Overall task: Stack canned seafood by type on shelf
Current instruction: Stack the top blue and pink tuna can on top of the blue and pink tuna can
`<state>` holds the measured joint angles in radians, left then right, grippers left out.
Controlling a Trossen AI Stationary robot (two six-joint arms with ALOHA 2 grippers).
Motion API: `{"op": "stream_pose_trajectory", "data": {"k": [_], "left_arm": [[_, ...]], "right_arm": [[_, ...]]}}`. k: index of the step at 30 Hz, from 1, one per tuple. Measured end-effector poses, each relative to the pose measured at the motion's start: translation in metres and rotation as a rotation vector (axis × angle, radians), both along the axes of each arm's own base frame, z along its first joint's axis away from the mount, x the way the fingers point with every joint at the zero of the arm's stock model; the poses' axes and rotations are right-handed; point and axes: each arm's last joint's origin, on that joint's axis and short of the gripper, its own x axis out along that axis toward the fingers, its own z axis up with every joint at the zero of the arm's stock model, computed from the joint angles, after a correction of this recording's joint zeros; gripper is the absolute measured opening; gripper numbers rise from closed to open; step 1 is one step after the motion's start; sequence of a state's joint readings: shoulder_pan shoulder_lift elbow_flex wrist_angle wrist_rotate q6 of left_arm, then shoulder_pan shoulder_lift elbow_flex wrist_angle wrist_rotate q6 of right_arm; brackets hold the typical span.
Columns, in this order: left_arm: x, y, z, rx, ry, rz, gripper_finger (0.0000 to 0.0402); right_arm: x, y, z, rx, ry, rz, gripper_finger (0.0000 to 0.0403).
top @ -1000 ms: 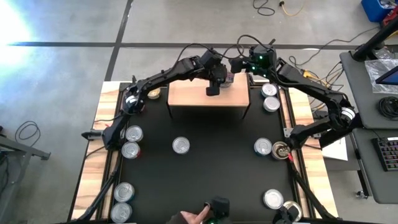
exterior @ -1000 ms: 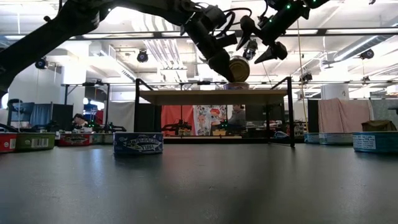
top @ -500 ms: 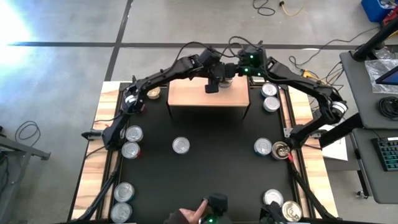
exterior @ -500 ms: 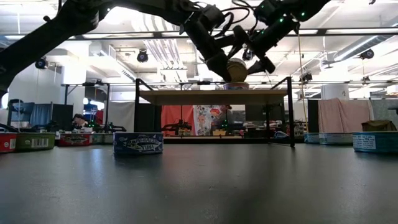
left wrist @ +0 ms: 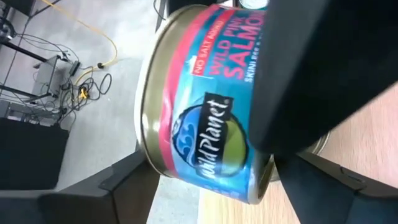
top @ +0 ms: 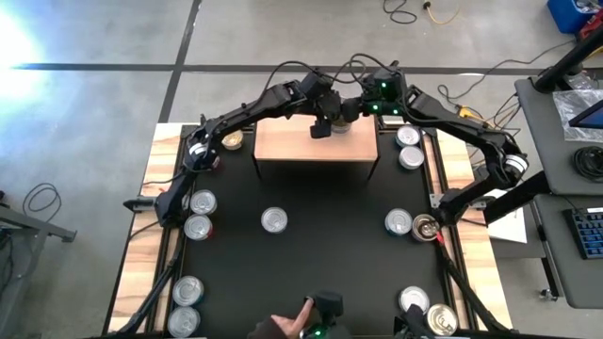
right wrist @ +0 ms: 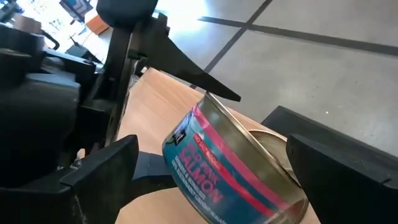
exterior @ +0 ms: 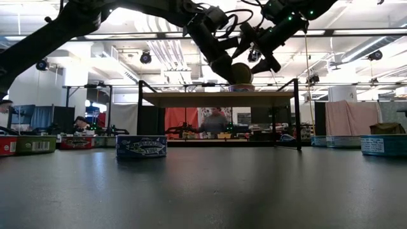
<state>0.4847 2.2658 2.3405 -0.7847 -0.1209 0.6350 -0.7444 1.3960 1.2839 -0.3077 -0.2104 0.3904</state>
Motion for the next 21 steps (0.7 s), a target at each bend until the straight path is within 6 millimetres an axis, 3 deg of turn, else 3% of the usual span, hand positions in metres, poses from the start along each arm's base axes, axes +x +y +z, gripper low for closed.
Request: {"op": "stream_pose_trajectory", "data": {"k": [5,15,21], "left_arm": [[-0.001,-0.001,-0.001,-0.001,0.015,-0.012,0.0304],[0.000,0.000,0.000,0.016,0.007,-0.027,0.0269],[0.001,0.000,0.001,0.018,0.001,-0.026,0.0261]], "right_arm": [[0.001,0.002,0.000,-0.089,0.045,0.062,0.0400],[0.007,0.011,-0.003,-0.539,0.349,0.326,0.0400],[0.007,0.010,-0.003,-0.581,0.384,0.347,0.0398]]}}
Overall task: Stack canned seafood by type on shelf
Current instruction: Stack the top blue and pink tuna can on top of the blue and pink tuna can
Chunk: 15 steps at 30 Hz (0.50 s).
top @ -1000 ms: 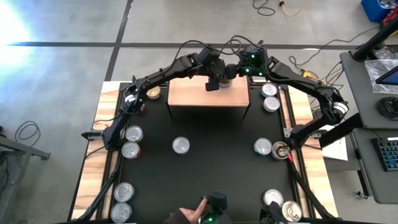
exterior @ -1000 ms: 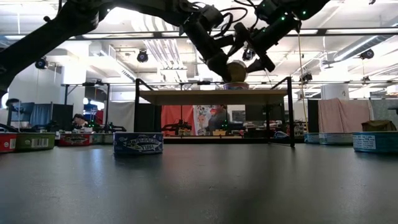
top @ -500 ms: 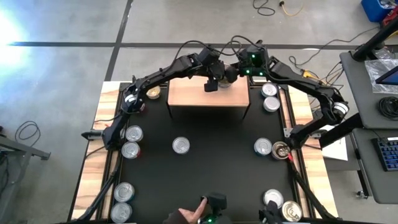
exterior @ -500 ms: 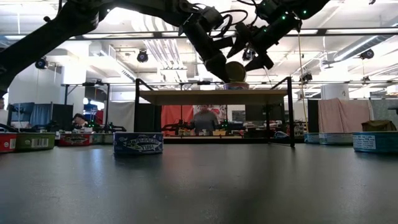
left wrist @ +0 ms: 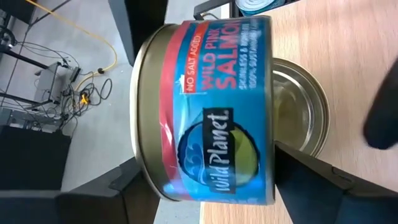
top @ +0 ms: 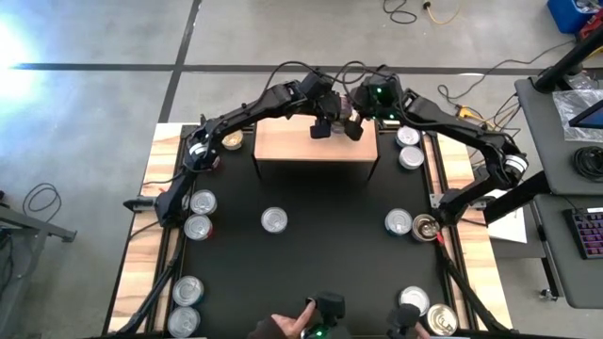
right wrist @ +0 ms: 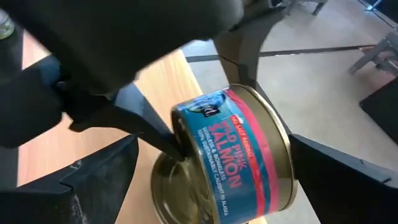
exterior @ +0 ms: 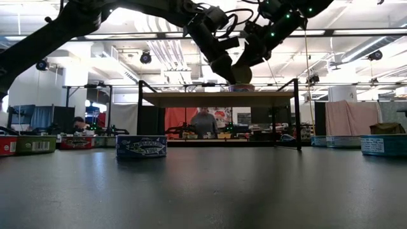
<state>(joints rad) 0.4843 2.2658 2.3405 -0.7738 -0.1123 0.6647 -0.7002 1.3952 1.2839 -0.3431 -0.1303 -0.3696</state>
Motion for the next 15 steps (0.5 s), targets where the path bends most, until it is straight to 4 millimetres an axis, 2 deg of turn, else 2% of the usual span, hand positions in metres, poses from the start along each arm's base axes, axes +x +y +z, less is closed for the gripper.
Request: {"op": "stream_pose_trajectory", "data": {"k": [4,15], "left_arm": [[0.000,0.000,0.000,0.002,-0.003,0.000,0.0261],[0.001,-0.001,0.000,0.020,0.011,-0.022,0.0261]], "right_arm": [[0.000,0.000,-0.002,-0.026,0.028,0.021,0.0369],[0.004,-0.003,-0.012,-0.045,0.090,0.059,0.0221]]}}
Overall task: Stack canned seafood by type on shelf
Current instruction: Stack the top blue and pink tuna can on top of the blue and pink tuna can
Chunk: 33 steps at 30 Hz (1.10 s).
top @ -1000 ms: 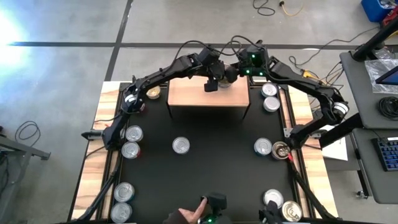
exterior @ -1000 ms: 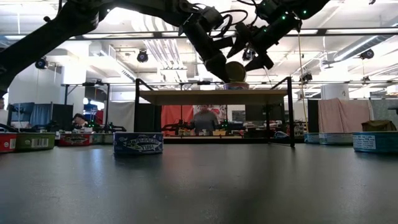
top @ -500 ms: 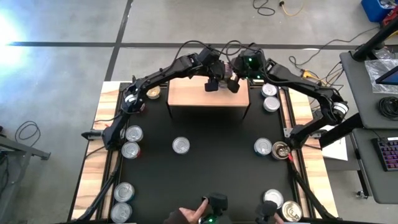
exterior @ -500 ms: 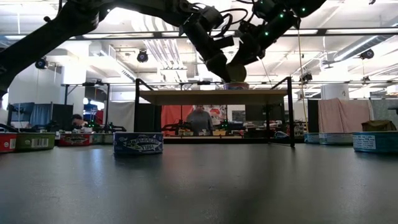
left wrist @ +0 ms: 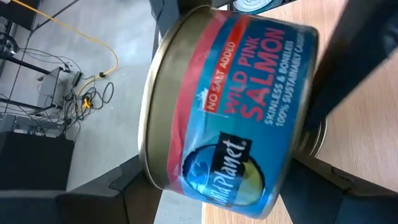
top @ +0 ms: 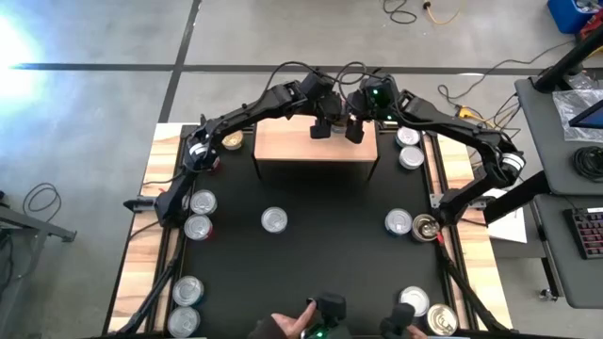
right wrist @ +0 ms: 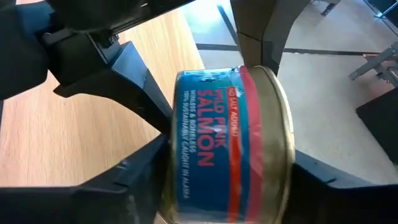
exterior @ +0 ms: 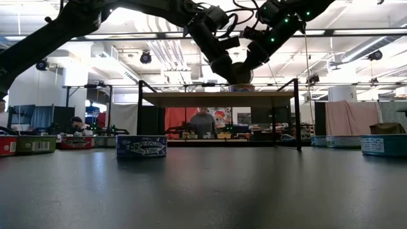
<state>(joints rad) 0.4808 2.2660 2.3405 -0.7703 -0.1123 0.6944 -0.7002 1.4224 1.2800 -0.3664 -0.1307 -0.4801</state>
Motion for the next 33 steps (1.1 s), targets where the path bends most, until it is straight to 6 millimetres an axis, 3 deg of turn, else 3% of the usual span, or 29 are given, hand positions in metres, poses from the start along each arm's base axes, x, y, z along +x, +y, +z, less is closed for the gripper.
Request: {"op": "stream_pose_trajectory", "data": {"k": [4,11,16,25,33], "left_arm": [[-0.001,0.000,0.000,-0.003,0.006,0.000,0.0261],[-0.012,-0.006,0.022,-0.046,-0.062,0.055,0.0261],[-0.024,-0.012,0.038,-0.104,-0.094,0.080,0.0261],[-0.027,-0.014,0.044,-0.189,-0.145,0.053,0.0261],[-0.028,-0.011,0.045,-0.204,-0.167,0.064,0.0261]], "right_arm": [[-0.001,0.001,0.001,-0.013,0.006,0.006,0.0181],[0.008,0.017,0.007,-0.267,0.187,-0.037,0.0181],[0.019,0.034,0.013,-0.421,0.294,-0.036,0.0209],[0.022,0.040,0.003,-0.377,0.370,-0.040,0.0192],[0.030,0.036,-0.006,-0.421,0.413,0.024,0.0223]]}}
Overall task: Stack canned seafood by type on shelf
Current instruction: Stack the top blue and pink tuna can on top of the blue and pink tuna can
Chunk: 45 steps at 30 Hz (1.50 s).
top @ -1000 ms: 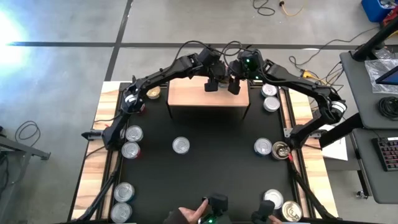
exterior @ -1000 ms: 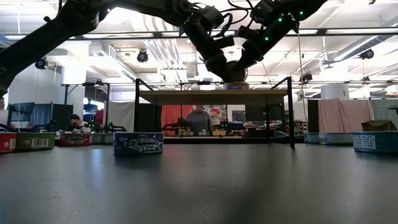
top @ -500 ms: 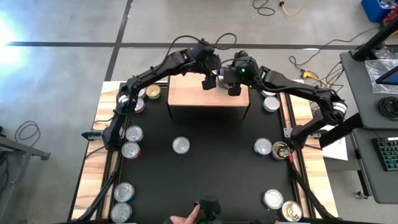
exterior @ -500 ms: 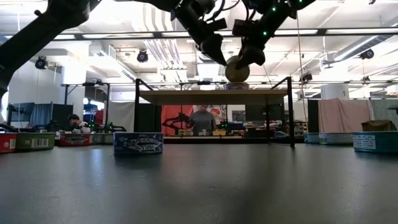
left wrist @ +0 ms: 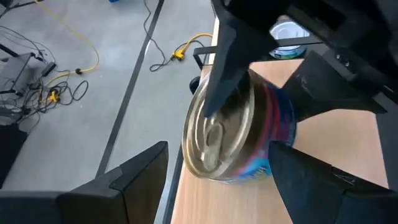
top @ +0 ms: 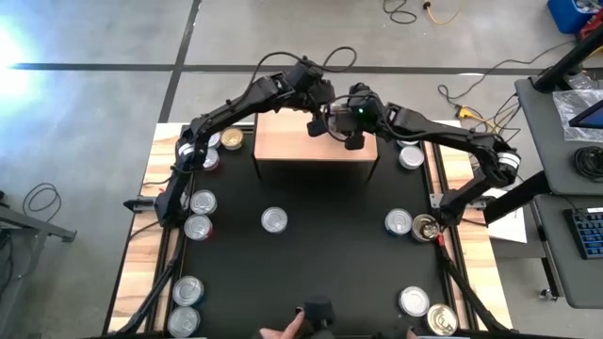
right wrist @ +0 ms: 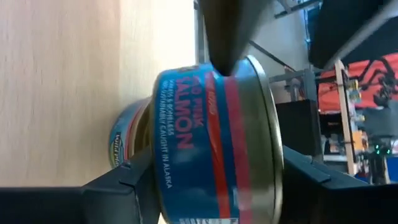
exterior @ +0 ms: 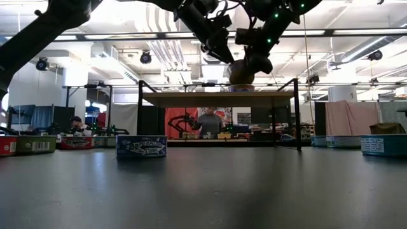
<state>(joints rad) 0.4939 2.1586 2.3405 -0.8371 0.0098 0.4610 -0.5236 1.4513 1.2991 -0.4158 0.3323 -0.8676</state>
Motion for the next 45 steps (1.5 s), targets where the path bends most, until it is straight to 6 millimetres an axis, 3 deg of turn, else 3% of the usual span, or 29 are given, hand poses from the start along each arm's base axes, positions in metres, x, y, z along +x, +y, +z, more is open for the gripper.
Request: {"op": "stream_pose_trajectory", "data": {"k": [14,24,35,45], "left_arm": [[-0.019,0.024,0.000,-0.005,0.040,0.051,0.0261],[-0.019,0.025,0.000,-0.013,0.026,0.039,0.0261],[-0.018,0.020,-0.001,-0.132,-0.018,-0.030,0.0261],[-0.014,0.015,-0.001,-0.164,-0.030,-0.015,0.0261]], "right_arm": [[0.010,-0.006,-0.015,0.005,0.046,0.004,0.0228],[0.007,-0.003,-0.003,0.058,0.009,0.021,0.0230],[-0.001,-0.007,0.000,0.102,0.067,0.045,0.0307],[-0.004,-0.008,0.003,0.091,0.034,-0.056,0.0327]]}}
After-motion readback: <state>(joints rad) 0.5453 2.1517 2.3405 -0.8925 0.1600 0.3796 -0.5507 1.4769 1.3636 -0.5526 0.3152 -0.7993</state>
